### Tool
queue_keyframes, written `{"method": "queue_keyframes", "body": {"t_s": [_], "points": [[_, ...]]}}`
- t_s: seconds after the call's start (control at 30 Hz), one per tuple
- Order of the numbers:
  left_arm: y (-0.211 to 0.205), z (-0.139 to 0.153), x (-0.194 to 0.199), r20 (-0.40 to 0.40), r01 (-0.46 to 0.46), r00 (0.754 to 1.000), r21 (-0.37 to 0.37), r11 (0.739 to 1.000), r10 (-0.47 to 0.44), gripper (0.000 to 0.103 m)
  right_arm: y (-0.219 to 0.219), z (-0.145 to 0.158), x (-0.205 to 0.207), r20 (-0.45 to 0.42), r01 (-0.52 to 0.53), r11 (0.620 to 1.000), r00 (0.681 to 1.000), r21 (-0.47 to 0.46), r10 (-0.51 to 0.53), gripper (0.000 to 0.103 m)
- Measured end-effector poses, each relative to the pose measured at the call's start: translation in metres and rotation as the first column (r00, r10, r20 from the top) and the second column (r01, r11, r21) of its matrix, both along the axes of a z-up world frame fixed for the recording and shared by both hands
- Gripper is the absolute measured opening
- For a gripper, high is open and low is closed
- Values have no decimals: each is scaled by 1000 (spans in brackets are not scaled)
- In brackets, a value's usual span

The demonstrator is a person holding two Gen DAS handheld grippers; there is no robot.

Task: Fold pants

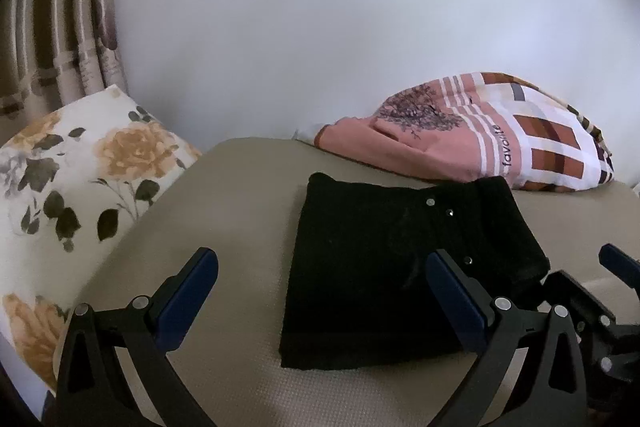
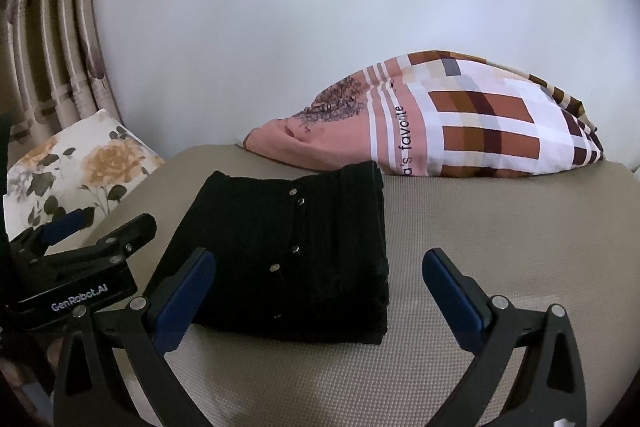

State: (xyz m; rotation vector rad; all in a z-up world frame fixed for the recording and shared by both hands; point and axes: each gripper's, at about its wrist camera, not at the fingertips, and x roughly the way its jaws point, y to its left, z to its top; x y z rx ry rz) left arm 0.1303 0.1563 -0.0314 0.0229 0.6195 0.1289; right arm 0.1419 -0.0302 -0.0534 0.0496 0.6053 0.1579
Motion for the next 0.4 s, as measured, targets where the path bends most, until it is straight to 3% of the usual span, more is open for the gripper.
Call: {"method": "queue_keyframes", "body": {"t_s": [0.4], "points": [[6, 4, 0, -10, -15, 1000, -23, 1000, 15, 103, 6, -3, 0, -13, -7, 1000, 1000, -20, 7, 103]]}}
